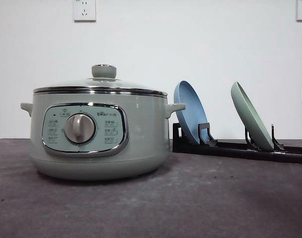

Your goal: Transfer potato from steamer to green plate

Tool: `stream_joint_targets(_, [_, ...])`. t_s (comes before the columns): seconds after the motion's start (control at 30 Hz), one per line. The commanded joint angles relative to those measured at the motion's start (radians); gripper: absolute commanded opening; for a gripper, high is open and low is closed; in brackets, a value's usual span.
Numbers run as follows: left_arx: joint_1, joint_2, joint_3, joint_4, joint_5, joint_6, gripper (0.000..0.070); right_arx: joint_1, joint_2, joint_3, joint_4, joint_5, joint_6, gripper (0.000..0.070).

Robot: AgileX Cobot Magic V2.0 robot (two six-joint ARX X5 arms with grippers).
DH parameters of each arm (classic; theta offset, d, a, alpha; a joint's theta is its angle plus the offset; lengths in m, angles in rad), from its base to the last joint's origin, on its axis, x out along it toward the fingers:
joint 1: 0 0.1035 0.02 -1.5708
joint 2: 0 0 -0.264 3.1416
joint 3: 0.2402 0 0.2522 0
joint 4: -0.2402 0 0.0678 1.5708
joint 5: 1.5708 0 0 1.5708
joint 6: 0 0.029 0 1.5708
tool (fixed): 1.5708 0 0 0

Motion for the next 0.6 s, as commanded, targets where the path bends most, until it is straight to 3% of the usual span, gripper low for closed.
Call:
stream_joint_targets(0.0, [0.002,-0.001,-0.02,0.012,0.0,-0.011,0.0,-0.001,-0.003,-0.005,0.011,-0.003,0.016,0.0022])
stream_joint_targets(0.2, [0.002,-0.001,-0.02,0.011,0.004,-0.213,0.0,-0.001,-0.003,-0.005,0.011,-0.052,0.144,0.0022])
stream_joint_targets(0.4, [0.002,-0.001,-0.002,-0.016,0.09,-0.222,0.0,-0.001,-0.003,-0.005,0.01,-0.122,0.231,0.0022])
stream_joint_targets(0.57, [0.002,-0.001,0.021,-0.018,0.097,-0.232,0.0,0.0,-0.003,0.0,0.009,-0.194,0.26,0.0022])
